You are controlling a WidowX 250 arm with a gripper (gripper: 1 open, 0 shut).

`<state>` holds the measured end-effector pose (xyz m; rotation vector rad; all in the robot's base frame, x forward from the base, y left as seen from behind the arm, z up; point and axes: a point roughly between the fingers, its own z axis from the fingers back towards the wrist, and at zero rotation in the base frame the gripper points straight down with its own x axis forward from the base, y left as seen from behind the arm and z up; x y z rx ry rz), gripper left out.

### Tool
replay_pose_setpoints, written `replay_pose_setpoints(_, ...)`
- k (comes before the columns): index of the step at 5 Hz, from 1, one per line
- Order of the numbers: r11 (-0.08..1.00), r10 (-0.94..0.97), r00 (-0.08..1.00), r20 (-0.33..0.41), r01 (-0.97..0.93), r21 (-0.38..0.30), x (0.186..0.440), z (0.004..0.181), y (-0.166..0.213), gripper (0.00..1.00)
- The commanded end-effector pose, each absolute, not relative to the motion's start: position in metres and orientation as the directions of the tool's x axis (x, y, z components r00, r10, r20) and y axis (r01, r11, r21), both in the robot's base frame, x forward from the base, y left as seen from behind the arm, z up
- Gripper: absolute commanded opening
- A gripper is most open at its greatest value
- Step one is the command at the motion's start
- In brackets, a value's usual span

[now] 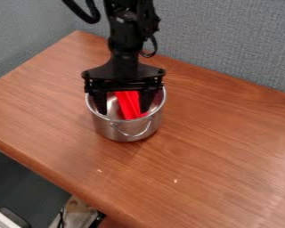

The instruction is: Put the red object in the metal pot

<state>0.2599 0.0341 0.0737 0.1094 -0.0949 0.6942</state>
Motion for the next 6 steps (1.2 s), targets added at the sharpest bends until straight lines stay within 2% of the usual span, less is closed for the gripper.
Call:
replay_pose_setpoints(1,0.748,0.652,0.747,0.132,-0.662,0.055,0.261,0.074,0.038,1.00)
replay_pose_setpoints(2,0.741,0.660,0.740,0.128,-0.670,0.050,0.262,0.072,0.039,1.00)
replay_pose_setpoints(3,0.730,0.676,0.725,0.130,-0.684,0.019,0.263,0.086,0.041,1.00)
replay_pose_setpoints(4,0.715,0.695,0.708,0.126,-0.699,-0.018,0.265,0.103,0.043,1.00)
replay_pose_setpoints(5,0.710,0.702,0.701,0.123,-0.703,-0.046,0.268,0.132,0.043,1.00)
replay_pose_setpoints(6,0.682,0.731,0.672,0.118,-0.724,-0.102,0.267,0.157,0.045,1.00)
